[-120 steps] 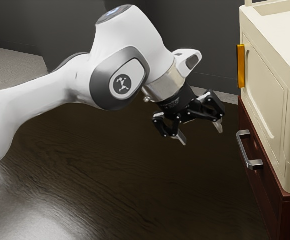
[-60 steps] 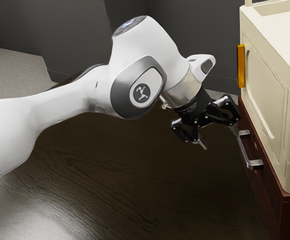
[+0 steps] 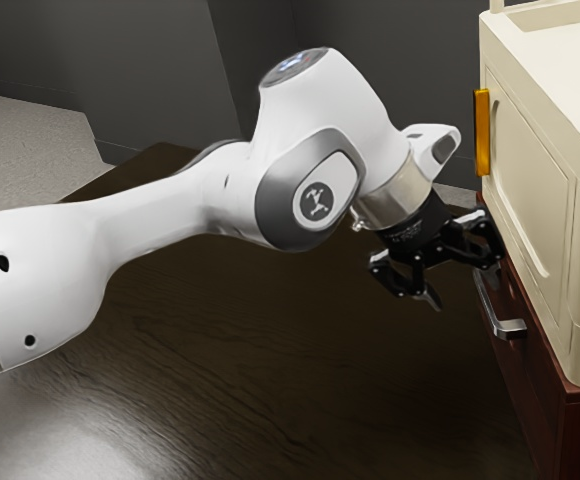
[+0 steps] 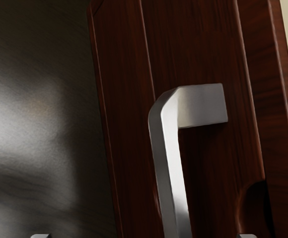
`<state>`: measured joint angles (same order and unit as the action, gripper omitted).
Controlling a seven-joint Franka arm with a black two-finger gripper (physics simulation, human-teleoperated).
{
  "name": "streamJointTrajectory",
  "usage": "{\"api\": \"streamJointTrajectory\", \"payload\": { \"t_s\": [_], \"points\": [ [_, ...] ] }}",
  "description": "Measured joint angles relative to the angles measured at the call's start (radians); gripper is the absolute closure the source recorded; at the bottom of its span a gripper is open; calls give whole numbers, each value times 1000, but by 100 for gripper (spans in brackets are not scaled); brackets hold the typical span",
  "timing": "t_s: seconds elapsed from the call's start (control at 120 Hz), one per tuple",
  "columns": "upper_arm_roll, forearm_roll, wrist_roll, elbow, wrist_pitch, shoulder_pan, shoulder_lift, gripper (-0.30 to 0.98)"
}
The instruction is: Pull the drawer handle with one arm to open the drawer
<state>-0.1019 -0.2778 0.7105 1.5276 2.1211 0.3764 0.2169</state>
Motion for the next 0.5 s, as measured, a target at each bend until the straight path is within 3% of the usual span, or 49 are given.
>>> {"api": "streamJointTrajectory", "payload": {
  "t_s": [0.5],
  "points": [
    [1,0,-6,-5,0,-4,34,27]
  ]
}}
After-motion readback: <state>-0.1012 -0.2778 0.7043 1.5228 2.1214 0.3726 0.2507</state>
